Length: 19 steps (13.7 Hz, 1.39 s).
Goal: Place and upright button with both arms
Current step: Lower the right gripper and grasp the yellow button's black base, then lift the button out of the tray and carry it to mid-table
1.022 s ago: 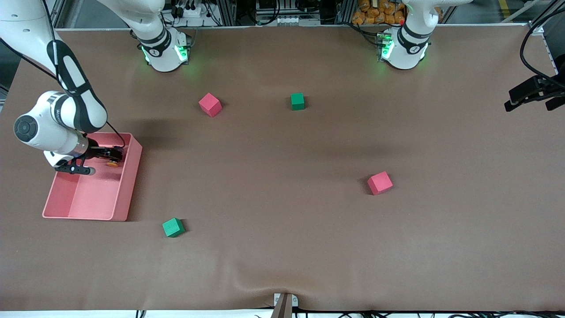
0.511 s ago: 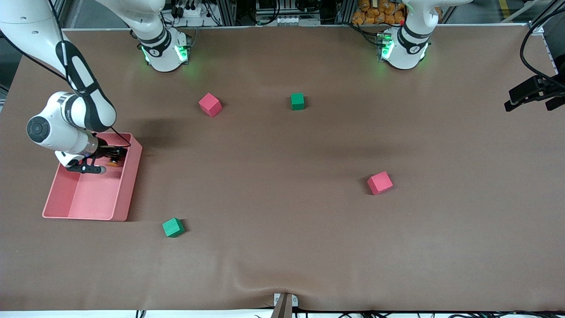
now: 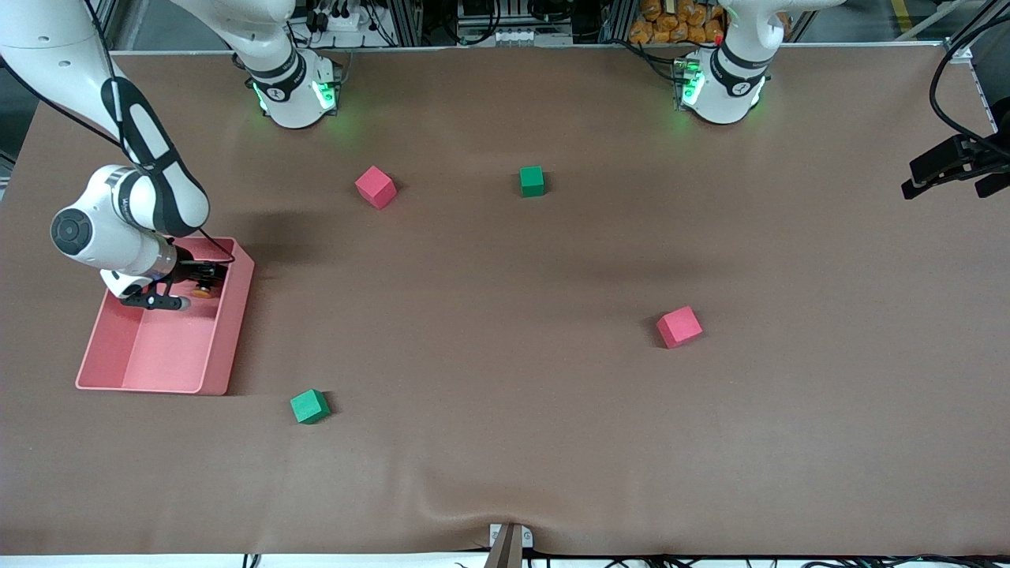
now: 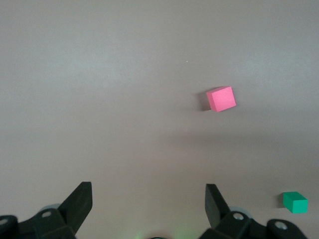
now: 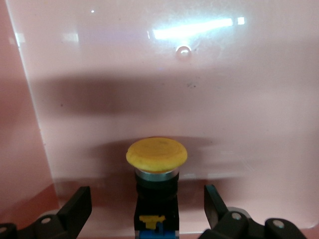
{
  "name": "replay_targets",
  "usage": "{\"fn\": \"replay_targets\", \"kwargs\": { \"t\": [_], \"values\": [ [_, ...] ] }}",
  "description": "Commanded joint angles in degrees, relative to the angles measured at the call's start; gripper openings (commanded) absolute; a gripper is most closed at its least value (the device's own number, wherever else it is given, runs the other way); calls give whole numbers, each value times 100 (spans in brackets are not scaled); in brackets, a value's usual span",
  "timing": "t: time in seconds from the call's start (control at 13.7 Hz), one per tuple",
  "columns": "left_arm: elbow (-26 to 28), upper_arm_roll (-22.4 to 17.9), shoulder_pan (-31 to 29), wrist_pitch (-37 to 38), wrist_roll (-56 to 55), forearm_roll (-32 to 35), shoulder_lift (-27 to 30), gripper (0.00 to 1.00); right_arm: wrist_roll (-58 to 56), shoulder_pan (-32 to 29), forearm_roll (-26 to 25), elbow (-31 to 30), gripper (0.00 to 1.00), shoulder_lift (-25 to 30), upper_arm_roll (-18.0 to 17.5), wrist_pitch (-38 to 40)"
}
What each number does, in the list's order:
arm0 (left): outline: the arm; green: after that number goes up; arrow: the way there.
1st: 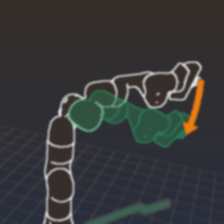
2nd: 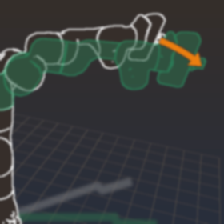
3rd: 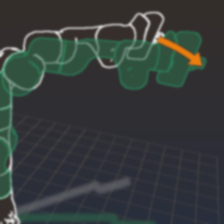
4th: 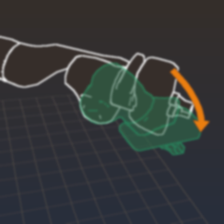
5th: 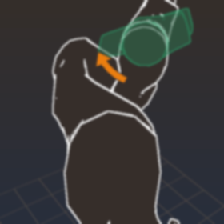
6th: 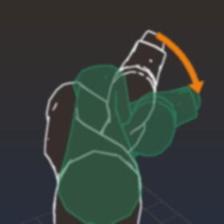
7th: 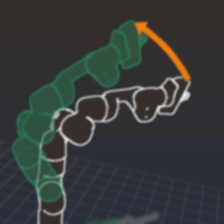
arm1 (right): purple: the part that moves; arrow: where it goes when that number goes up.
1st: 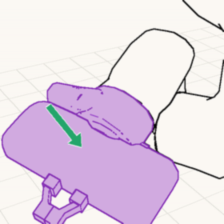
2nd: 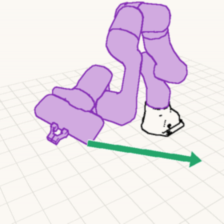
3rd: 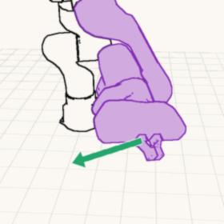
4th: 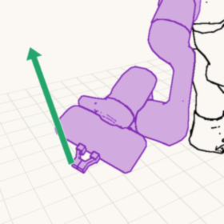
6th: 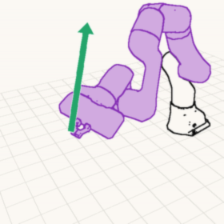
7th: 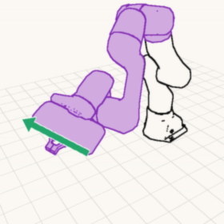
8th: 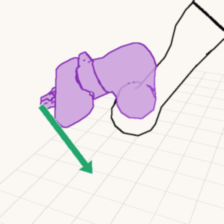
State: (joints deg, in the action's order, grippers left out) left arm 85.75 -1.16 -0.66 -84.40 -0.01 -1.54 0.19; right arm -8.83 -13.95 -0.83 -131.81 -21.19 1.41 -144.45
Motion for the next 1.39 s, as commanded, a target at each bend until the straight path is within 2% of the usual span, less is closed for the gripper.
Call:
{"fn": "replay_targets", "kwargs": {
  "t": [0.0,0.07,0.15,0.22,0.29,0.37,0.44,0.95,1.1,1.31],
  "values": [
    [-67,11,-30,99,133,66,16,100,-75,-82,65,-108,100,19,-10,-128],
    [-67,11,-30,99,141,66,16,100,-92,-134,65,-108,100,19,-18,-119],
    [-67,11,-30,99,150,66,16,100,-92,-143,65,-108,94,19,-18,-119],
    [-67,11,-39,99,150,66,16,100,-92,-143,65,-108,61,19,-18,-119],
    [-67,11,-31,99,150,66,16,100,-92,-152,65,-108,39,19,-10,-110],
    [-67,11,-30,99,150,66,16,100,-92,-152,74,-108,28,19,-18,-110],
    [-67,19,-30,99,150,66,16,100,-92,-152,65,-108,21,10,-18,-93],
    [-67,11,-30,99,150,49,16,100,-119,-100,65,-90,18,159,-18,30],
    [-67,11,-30,99,150,49,16,100,-136,-56,57,50,18,492,-27,485],
    [-76,11,-30,99,150,49,8,100,-180,102,57,724,18,757,-45,1643]
  ]
}}
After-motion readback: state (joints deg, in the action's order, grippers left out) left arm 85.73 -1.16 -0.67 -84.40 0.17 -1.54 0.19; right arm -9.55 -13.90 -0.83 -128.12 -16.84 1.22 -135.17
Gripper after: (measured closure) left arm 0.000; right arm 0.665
